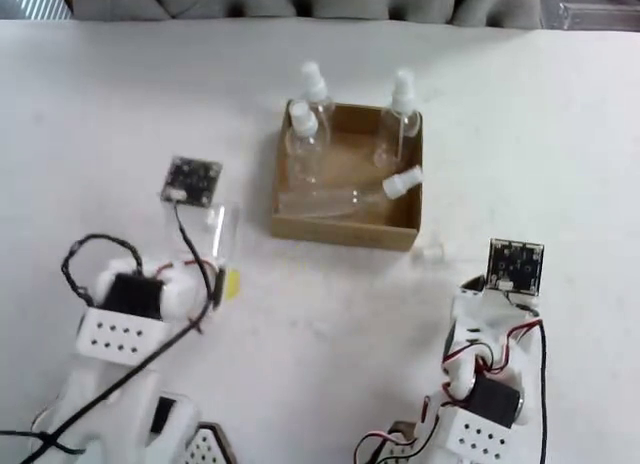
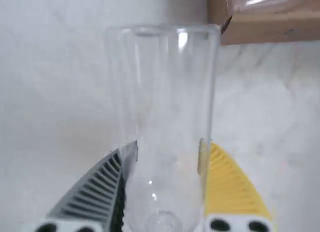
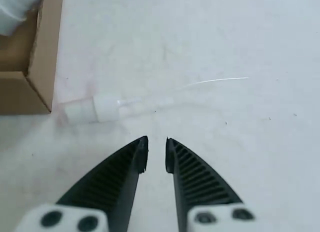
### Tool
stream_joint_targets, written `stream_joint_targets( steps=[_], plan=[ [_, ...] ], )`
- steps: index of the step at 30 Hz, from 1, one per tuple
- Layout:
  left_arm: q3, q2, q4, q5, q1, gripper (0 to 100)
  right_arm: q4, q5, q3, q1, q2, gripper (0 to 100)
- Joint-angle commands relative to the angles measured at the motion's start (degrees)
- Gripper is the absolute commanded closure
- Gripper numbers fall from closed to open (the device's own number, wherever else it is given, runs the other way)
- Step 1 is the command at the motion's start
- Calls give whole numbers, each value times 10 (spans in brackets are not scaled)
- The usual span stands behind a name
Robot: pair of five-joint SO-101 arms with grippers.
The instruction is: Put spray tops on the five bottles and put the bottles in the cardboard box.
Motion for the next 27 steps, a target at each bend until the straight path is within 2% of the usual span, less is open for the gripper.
stream_joint_targets(
  steps=[1,6,12,15,19,22,27],
  plan=[
    [60,-15,-59,5,22,976,5,4,5,7,-2,961],
    [109,-13,-108,5,18,940,5,4,5,7,-2,961],
    [135,-15,-106,5,17,713,5,4,5,7,-2,961],
    [135,-15,-103,3,16,637,5,4,5,7,-2,961],
    [82,-16,-36,-7,-23,575,5,4,5,7,-2,961],
    [7,-16,41,-63,-69,558,5,4,5,7,-2,961],
    [-132,-16,136,-153,-136,594,5,4,5,7,-2,961]
  ],
)
